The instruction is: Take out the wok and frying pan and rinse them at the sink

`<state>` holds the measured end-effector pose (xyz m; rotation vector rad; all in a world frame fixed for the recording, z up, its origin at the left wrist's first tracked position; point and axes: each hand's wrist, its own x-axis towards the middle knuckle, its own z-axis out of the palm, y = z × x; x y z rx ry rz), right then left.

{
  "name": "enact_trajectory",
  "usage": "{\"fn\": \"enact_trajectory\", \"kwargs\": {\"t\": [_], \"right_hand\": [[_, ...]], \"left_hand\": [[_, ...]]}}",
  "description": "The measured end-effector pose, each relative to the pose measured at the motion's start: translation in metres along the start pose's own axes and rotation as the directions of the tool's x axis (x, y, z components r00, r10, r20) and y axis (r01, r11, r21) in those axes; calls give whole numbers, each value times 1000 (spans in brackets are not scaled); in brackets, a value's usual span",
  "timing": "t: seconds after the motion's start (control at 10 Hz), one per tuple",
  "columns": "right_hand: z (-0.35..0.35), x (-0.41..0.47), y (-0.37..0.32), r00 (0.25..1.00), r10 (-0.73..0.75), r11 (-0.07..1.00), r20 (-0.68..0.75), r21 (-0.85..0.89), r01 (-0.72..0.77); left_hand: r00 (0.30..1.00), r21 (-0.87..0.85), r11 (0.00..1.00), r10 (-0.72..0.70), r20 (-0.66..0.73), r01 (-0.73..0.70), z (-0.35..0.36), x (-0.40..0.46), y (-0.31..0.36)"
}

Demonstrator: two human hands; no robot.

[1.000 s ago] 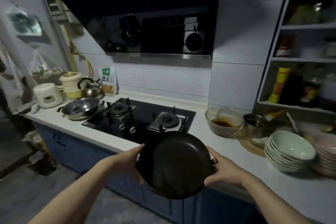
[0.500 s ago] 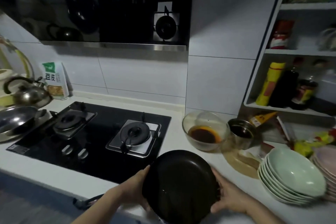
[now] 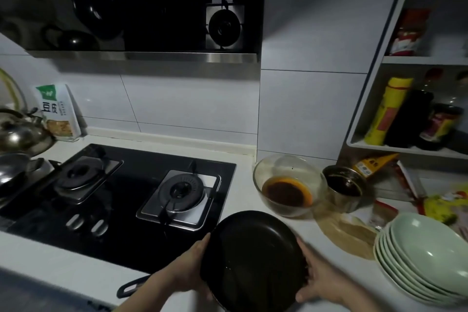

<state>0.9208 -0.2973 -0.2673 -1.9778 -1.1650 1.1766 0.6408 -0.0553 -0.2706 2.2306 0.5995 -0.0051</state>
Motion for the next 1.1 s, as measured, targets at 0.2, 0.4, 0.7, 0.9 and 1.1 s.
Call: {"fn": "enact_trajectory", "kwargs": {"t": [0.2,0.4,0.7,0.9,1.1], "right_hand": [[-5,10,-6,999,-8,1000,36,22,7],[-9,15,-2,997,-1,995,83,97,-7],[-11,14,-3,996,28,981,90,186,-44],[-13,2,-16,999,-20,995,37,100,16],[-17,-9,-13,998,-9,999,-65,45,12]], "left_hand": [[997,1,997,-77,0,77,-1,2,10],[992,47,991,-129,1,129,6,11,-14],[978,97,974,-206,-14,207,6,10,-4],[966,233,939,-260,6,252,1,3,17],[957,221,931,-283,-68,291,-7,-21,22]]}}
